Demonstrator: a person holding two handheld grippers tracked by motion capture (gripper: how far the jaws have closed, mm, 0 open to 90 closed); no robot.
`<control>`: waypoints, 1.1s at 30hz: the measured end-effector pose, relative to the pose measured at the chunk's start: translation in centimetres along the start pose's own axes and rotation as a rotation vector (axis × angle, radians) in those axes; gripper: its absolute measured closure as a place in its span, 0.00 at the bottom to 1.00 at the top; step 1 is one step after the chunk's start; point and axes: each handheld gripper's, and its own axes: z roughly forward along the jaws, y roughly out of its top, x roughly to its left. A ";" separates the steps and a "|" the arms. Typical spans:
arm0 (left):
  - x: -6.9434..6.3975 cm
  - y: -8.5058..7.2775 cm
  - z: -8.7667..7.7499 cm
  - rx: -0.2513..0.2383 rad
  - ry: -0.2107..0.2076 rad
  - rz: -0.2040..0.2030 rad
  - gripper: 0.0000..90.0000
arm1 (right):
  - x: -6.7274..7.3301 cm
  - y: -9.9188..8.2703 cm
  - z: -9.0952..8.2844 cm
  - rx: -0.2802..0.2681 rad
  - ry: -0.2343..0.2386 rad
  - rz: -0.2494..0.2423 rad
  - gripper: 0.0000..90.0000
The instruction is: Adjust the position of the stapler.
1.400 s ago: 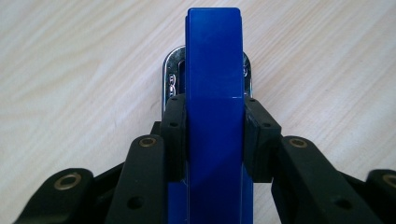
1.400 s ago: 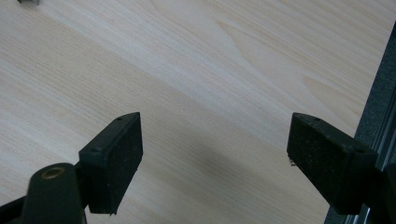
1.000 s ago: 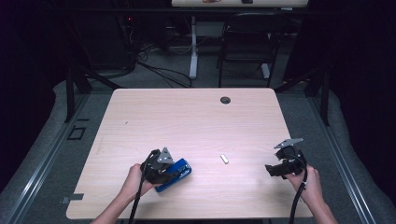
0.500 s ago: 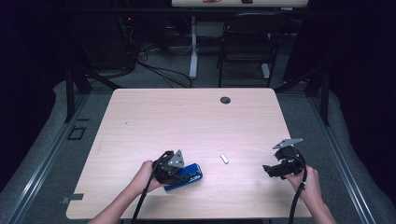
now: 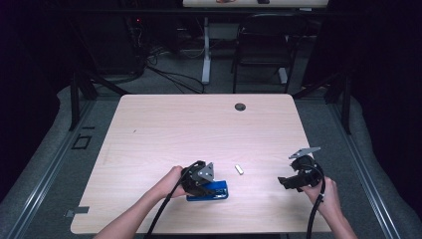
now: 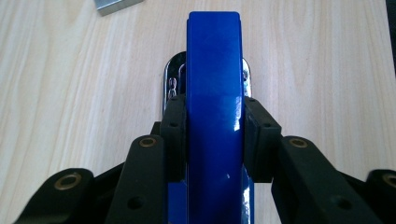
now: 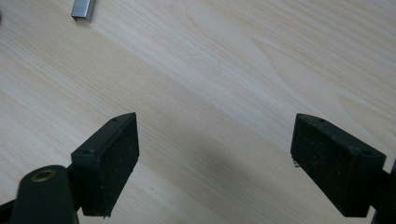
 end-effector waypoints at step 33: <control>-0.9 -2.3 -0.5 0.035 0.068 -0.134 0.61 | 4.8 1.7 0.0 -0.028 0.161 -0.052 0.84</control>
